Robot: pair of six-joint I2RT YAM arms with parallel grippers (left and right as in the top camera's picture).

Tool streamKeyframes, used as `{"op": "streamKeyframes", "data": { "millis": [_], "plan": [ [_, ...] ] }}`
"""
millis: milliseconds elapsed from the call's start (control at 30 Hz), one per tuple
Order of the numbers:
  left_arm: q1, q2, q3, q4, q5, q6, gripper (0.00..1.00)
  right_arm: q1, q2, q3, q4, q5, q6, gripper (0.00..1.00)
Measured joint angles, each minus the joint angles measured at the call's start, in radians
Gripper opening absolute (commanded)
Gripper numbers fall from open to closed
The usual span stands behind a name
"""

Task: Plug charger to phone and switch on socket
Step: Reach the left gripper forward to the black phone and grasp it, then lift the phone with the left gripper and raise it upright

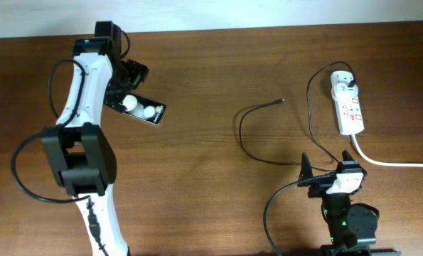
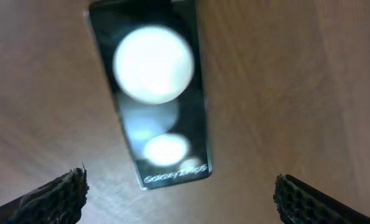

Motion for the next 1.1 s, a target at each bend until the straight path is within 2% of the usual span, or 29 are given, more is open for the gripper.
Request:
{"op": "streamKeyframes", "data": {
  "millis": [200,567,1100],
  "plan": [
    [0.000,0.066,0.048,0.000,0.018,-0.006,1.00,0.000,0.000,0.000,0.000,0.000,0.000,0.99],
    [0.000,0.077,0.050,0.000,-0.005,-0.077,1.00,0.000,0.000,0.000,0.000,0.000,0.000,0.99],
    [0.000,0.183,0.055,0.049,-0.016,-0.080,1.00,0.000,0.000,0.000,0.000,0.000,0.000,0.99]
  ]
}}
